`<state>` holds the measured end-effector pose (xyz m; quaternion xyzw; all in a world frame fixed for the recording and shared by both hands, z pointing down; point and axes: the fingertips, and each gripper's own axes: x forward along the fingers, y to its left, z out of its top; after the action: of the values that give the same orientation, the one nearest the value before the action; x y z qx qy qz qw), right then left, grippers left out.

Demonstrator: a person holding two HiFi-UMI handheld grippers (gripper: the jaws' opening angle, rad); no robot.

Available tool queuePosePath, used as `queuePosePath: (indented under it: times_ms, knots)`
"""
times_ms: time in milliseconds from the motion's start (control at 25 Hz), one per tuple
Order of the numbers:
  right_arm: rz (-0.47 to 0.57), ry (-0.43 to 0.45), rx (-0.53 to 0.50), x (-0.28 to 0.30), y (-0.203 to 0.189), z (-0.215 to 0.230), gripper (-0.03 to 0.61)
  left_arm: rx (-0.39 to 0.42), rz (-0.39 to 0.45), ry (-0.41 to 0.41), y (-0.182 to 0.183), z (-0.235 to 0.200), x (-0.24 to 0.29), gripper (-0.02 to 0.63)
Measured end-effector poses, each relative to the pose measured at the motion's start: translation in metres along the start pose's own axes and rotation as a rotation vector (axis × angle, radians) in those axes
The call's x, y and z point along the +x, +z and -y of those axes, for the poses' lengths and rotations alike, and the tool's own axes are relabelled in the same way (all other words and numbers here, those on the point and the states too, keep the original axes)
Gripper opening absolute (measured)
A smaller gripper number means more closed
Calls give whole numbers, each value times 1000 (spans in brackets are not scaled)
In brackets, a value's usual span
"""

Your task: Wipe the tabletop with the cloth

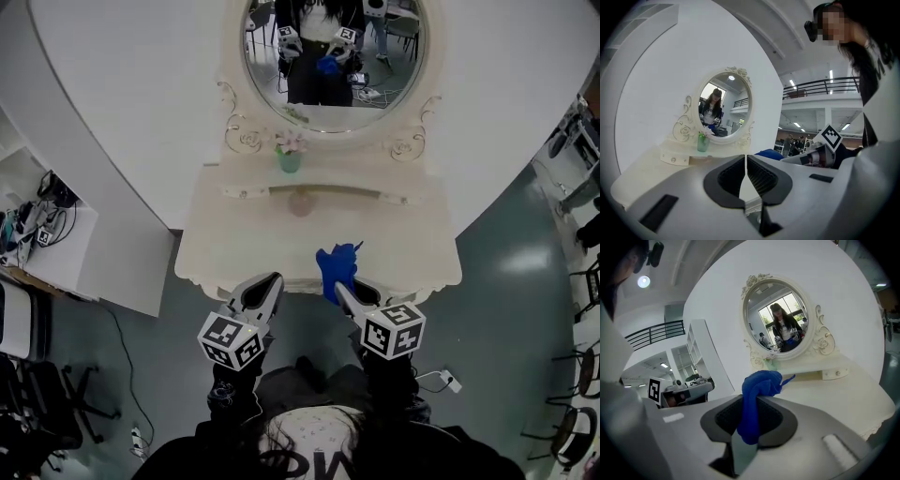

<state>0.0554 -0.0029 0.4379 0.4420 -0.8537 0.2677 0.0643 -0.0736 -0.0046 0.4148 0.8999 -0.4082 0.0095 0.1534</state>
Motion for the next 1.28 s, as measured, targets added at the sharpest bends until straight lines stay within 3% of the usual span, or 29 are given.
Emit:
queuePosePath:
  times_ms: [280, 680, 960, 1280]
  knots:
    - [-14, -35, -30, 14, 14, 5, 84, -25, -3, -33, -1, -9, 8, -8]
    - [-38, -14, -48, 48, 31, 25, 84, -30, -6, 13, -1, -31, 21, -7]
    - [-52, -16, -80, 87, 59, 62, 84, -28, 7, 72, 12, -65, 50, -8]
    - [-87, -41, -78, 128, 83, 127, 84, -49, -39, 88, 8, -76, 96, -8]
